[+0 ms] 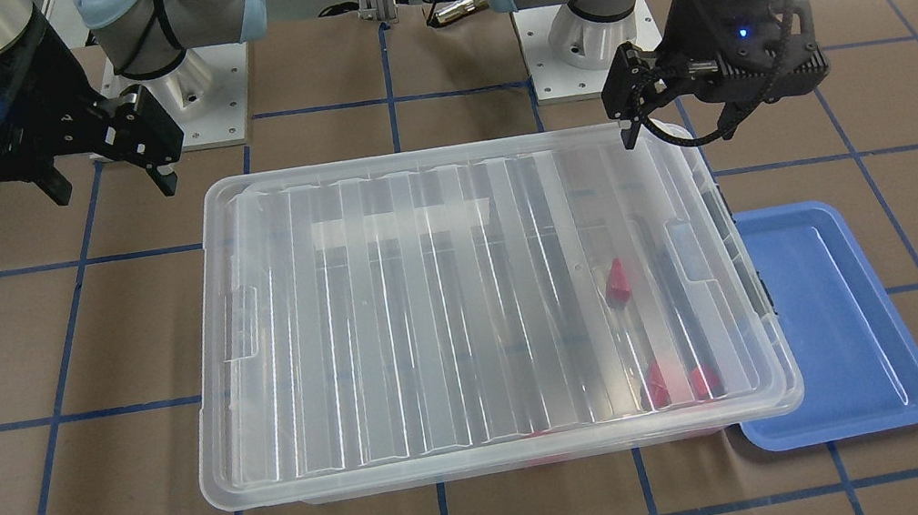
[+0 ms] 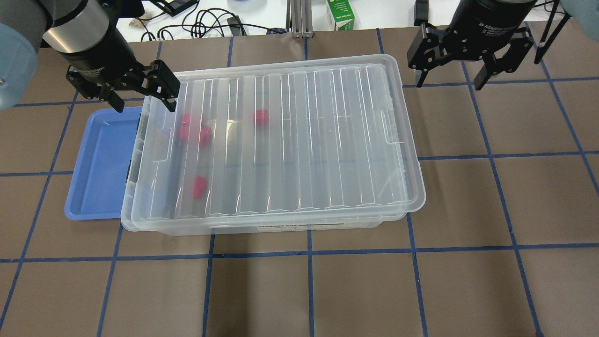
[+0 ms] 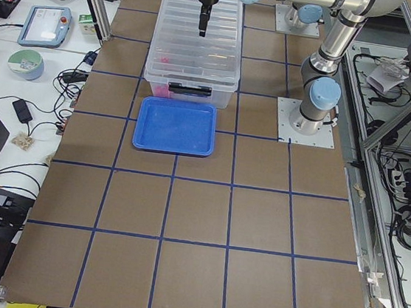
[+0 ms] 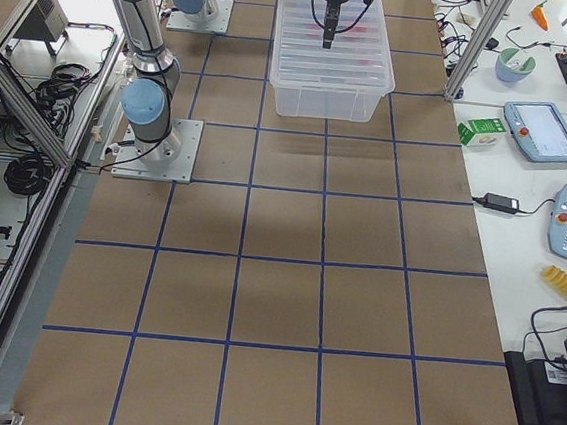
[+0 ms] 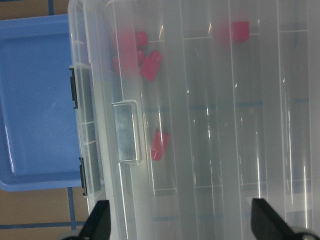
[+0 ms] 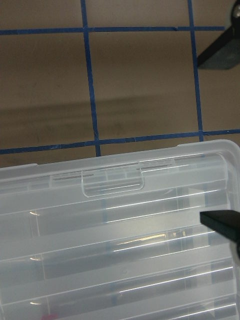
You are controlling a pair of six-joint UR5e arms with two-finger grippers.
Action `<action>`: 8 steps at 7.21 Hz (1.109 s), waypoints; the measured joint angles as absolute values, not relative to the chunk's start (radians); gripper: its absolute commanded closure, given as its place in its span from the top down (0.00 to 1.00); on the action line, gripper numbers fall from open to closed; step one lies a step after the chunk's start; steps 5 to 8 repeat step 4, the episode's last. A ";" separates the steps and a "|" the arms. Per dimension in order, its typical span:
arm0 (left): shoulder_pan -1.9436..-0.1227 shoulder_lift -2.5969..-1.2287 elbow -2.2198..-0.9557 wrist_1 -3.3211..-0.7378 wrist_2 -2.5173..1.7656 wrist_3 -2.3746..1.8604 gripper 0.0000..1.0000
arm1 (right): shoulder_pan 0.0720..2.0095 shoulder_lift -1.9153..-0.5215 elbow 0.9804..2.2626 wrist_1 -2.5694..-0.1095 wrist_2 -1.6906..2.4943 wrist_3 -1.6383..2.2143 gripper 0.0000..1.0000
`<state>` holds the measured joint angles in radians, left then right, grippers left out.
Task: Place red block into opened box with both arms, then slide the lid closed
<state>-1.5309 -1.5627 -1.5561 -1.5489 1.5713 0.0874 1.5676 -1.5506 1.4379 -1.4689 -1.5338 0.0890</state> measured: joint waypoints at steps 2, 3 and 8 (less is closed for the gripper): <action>-1.531 -1.563 -1.556 -1.549 1.569 0.087 1.00 | 1.568 -1.553 1.440 -1.469 -1.534 0.089 1.00; -1.532 -1.564 -1.556 -1.549 1.571 0.087 1.00 | 1.568 -1.554 1.440 -1.470 -1.534 0.092 1.00; -1.532 -1.564 -1.555 -1.549 1.575 0.087 1.00 | 1.568 -1.554 1.440 -1.470 -1.533 0.095 1.00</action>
